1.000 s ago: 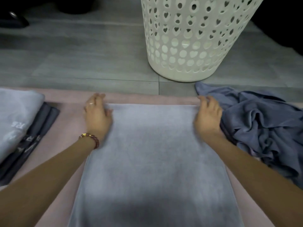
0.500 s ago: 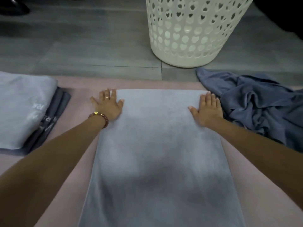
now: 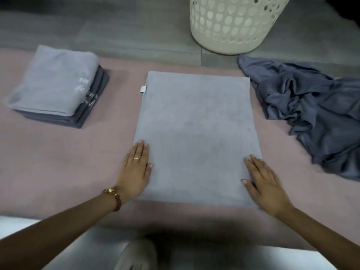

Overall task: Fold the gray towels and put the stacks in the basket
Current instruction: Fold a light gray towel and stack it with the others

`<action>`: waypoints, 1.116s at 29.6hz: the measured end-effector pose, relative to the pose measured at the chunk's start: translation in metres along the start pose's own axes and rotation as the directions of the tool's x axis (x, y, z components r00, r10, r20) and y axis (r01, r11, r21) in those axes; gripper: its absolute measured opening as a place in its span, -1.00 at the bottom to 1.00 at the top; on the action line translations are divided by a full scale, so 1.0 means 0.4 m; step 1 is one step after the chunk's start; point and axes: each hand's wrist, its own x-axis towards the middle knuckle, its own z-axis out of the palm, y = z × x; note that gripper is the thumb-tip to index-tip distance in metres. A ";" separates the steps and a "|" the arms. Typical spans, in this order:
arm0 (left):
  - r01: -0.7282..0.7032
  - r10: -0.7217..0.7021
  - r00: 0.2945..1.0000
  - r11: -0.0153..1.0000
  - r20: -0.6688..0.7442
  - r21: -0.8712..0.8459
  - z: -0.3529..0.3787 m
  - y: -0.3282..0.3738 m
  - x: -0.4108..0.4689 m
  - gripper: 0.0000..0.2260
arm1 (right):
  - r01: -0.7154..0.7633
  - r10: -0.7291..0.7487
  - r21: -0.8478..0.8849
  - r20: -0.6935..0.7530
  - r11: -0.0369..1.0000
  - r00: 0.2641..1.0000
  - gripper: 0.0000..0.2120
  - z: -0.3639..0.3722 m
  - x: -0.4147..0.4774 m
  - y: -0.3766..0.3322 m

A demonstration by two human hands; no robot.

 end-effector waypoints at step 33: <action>0.183 -0.148 0.967 0.970 0.206 -0.158 -0.069 -0.037 -0.210 -0.27 | -0.190 0.145 0.217 0.209 0.957 0.967 -0.28 -0.060 -0.136 -0.038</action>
